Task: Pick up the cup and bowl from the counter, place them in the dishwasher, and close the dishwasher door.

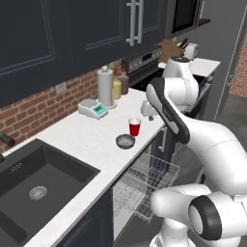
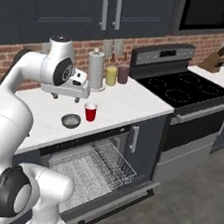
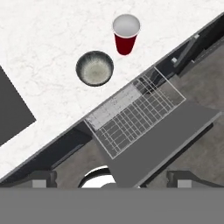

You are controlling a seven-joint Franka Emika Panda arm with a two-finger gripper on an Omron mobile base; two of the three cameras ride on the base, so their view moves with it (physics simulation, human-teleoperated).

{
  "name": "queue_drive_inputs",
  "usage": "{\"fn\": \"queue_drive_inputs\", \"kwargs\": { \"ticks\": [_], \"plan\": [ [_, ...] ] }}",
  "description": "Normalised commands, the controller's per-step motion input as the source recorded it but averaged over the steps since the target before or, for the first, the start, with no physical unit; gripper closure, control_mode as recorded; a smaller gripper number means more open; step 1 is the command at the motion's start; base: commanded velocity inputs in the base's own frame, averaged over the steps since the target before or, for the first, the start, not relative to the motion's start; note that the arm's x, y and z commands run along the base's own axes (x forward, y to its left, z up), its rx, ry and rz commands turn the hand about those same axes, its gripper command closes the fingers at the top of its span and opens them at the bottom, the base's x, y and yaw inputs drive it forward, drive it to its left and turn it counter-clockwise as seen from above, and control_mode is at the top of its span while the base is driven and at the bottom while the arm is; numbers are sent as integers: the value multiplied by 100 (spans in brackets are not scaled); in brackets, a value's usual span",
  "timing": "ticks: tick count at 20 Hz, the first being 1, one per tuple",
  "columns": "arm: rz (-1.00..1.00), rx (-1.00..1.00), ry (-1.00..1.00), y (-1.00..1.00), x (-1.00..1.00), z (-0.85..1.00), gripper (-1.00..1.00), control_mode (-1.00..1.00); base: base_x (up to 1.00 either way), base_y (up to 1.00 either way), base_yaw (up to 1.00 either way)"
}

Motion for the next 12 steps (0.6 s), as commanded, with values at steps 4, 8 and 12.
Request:
{"fn": "queue_drive_inputs", "kwargs": {
  "ticks": [4, 8, 12],
  "plan": [
    [0, 0, 0, 0, 0, 0, -100, 100, 0, 36, -24],
    [0, 0, 0, 0, 0, 0, -100, 100, 0, 45, -23],
    [0, 0, 0, 0, 0, 0, -100, 100, 0, 44, -23]
  ]
}}
